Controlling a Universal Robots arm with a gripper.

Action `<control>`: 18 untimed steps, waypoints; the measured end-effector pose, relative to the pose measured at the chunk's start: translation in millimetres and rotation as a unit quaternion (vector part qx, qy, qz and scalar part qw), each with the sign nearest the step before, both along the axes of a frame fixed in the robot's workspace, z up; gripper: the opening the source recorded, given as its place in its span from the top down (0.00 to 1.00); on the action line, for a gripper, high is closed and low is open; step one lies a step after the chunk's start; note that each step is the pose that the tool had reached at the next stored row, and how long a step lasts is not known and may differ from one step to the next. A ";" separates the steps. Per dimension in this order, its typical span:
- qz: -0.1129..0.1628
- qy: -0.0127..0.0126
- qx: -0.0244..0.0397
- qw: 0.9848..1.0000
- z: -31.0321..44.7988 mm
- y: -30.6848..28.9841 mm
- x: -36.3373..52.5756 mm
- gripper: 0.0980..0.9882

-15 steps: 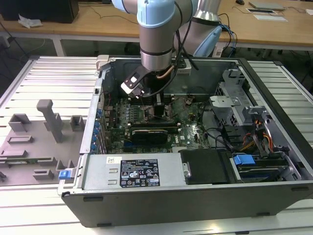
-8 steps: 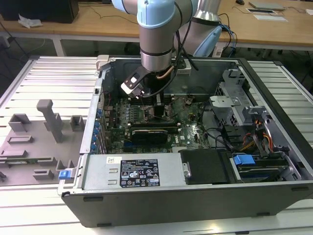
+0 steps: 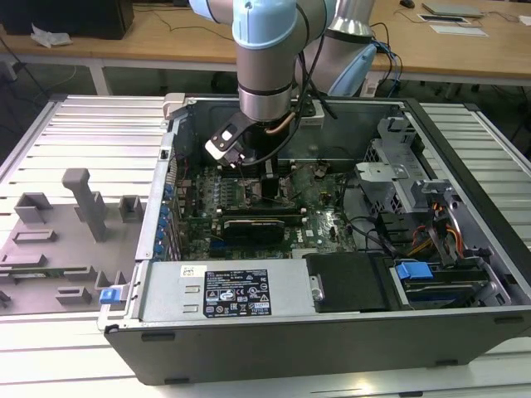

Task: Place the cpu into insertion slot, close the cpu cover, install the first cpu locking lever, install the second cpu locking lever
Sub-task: 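Place the cpu into insertion slot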

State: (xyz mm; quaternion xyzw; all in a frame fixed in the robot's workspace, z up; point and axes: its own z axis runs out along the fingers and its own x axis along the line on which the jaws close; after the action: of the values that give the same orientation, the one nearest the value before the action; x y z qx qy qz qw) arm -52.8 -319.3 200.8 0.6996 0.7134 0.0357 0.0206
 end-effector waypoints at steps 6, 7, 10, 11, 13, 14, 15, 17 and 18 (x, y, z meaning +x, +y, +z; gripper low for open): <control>0.000 0.000 0.002 1.000 2.3 0.0 0.0 0.42; 0.000 0.000 0.002 1.000 3.0 0.0 0.0 0.42; 0.000 -0.001 0.002 1.000 3.8 0.0 0.1 0.42; 0.000 -0.001 0.001 1.000 3.9 0.0 0.0 0.42; 0.000 -0.001 -0.006 1.000 3.9 0.0 0.0 0.42; 0.000 -0.001 -0.007 1.000 4.0 0.0 0.1 0.42; 0.000 -0.001 -0.007 1.000 4.3 0.0 0.1 0.42; 0.000 -0.001 -0.007 1.000 6.3 0.0 0.0 0.42; 0.000 -0.001 -0.007 1.000 6.8 0.0 0.0 0.42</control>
State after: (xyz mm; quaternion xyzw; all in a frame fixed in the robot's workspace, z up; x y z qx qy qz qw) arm -52.8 -319.3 207.5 0.6995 0.7134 0.0314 0.0259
